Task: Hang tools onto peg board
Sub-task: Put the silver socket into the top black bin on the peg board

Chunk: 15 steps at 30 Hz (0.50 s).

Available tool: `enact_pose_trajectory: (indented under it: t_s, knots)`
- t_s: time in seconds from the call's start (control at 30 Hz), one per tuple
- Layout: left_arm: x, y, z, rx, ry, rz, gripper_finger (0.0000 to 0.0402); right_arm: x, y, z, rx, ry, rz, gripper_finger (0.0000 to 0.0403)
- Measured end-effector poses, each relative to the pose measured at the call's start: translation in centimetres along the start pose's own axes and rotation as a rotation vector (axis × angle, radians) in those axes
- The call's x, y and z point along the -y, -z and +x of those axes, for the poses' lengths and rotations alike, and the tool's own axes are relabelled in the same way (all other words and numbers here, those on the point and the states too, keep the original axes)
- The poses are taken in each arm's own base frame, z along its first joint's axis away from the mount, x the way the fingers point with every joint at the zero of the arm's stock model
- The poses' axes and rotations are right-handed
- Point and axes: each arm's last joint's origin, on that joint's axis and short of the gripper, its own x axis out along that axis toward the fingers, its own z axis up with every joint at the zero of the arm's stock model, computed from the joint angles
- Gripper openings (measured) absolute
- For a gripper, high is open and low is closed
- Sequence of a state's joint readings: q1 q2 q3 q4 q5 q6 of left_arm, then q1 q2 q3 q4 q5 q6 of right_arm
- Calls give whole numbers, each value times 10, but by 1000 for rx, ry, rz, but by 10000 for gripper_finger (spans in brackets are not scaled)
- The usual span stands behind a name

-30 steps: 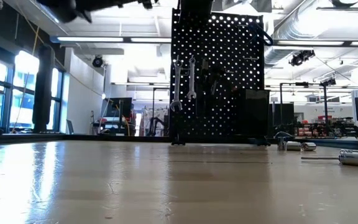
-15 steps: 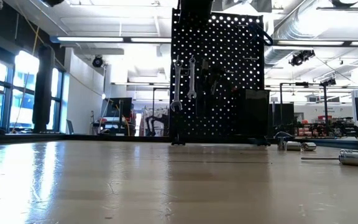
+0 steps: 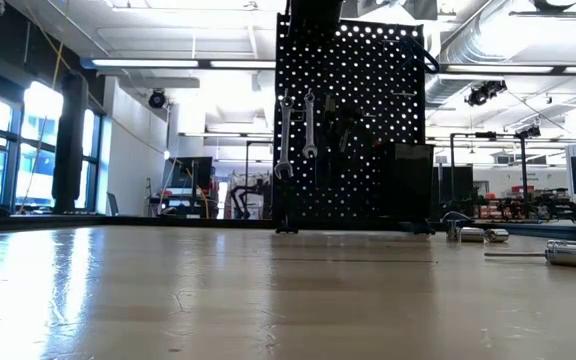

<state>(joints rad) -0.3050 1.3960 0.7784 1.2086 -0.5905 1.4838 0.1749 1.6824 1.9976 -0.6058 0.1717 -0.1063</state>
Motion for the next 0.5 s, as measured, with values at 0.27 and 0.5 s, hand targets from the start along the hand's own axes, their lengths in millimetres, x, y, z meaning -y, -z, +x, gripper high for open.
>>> enact_pose_trajectory:
  t_s: [0.27, 0.5]
  knots:
    - [-5, -2, 0, 42, -60, 54, 210, -5, 6, 22, -1, -11, 27, 48]
    - [-6, 0, 0, 9, -89, 103, 220, -3, 7, 25, 6, -5, 48, 47]
